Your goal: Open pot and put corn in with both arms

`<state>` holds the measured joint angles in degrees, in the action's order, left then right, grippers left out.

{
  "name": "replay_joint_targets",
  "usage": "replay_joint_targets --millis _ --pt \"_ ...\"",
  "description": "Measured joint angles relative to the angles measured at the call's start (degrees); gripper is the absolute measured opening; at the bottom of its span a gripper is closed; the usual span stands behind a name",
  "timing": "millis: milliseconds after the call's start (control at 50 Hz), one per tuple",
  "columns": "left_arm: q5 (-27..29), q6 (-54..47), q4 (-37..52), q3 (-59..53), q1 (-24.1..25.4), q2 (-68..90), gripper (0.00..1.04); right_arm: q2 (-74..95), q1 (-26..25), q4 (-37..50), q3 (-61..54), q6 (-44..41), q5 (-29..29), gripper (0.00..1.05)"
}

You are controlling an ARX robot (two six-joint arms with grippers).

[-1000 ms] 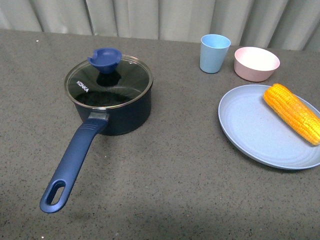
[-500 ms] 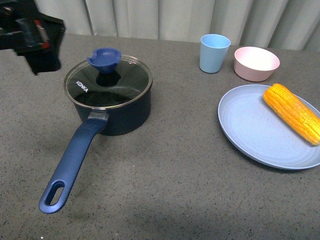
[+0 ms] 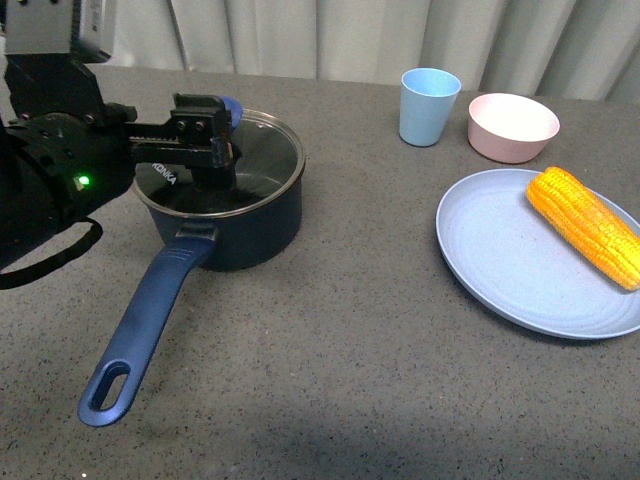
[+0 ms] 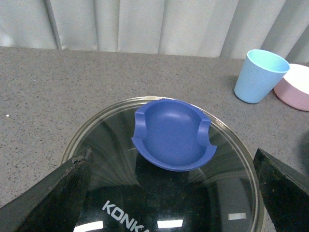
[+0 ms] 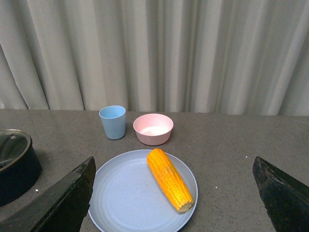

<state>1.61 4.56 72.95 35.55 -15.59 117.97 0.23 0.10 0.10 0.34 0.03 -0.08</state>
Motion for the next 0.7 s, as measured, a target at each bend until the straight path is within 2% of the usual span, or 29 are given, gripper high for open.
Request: replay_joint_targets --millis 320,700 --pt "-1.05 -1.77 0.22 5.49 -0.9 4.28 0.98 0.0 0.0 0.0 0.0 0.0 0.0 0.95" --pt "0.37 -2.4 -3.63 12.98 -1.14 8.48 0.98 0.0 0.0 0.0 0.0 0.0 0.0 0.95"
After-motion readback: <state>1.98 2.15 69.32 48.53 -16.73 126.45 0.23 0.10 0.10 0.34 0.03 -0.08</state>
